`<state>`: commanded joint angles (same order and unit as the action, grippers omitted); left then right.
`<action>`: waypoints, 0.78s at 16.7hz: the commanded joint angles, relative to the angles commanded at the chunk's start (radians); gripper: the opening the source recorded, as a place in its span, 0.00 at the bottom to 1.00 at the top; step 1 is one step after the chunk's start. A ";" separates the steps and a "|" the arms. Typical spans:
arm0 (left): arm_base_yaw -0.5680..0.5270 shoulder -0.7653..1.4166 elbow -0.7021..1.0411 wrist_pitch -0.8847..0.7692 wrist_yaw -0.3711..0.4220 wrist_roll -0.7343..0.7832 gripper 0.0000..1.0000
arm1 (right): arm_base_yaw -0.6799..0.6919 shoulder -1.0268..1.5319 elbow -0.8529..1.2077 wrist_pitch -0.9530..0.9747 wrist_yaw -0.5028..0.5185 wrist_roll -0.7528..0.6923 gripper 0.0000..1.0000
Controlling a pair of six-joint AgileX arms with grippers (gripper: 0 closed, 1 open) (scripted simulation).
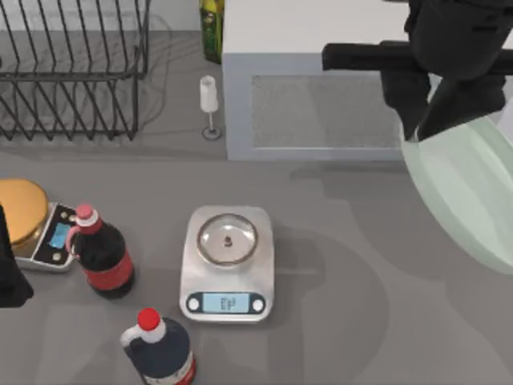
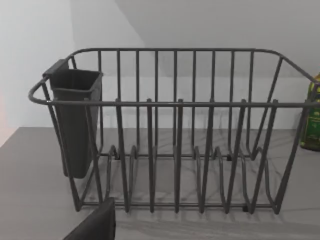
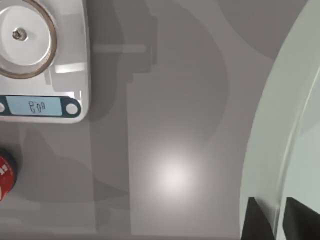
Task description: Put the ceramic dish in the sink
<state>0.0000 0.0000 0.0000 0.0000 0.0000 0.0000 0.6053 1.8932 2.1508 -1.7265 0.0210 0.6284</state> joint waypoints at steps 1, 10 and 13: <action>0.000 0.000 0.000 0.000 0.000 0.000 1.00 | 0.000 0.000 0.000 0.000 0.000 0.000 0.00; 0.000 0.000 0.000 0.000 0.000 0.000 1.00 | -0.281 0.137 0.225 -0.041 0.053 -0.191 0.00; 0.000 0.000 0.000 0.000 0.000 0.000 1.00 | -0.481 0.304 0.378 -0.041 0.055 -0.335 0.00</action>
<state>0.0000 0.0000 0.0000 0.0000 0.0000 0.0000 0.1247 2.1972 2.5291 -1.7676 0.0763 0.2932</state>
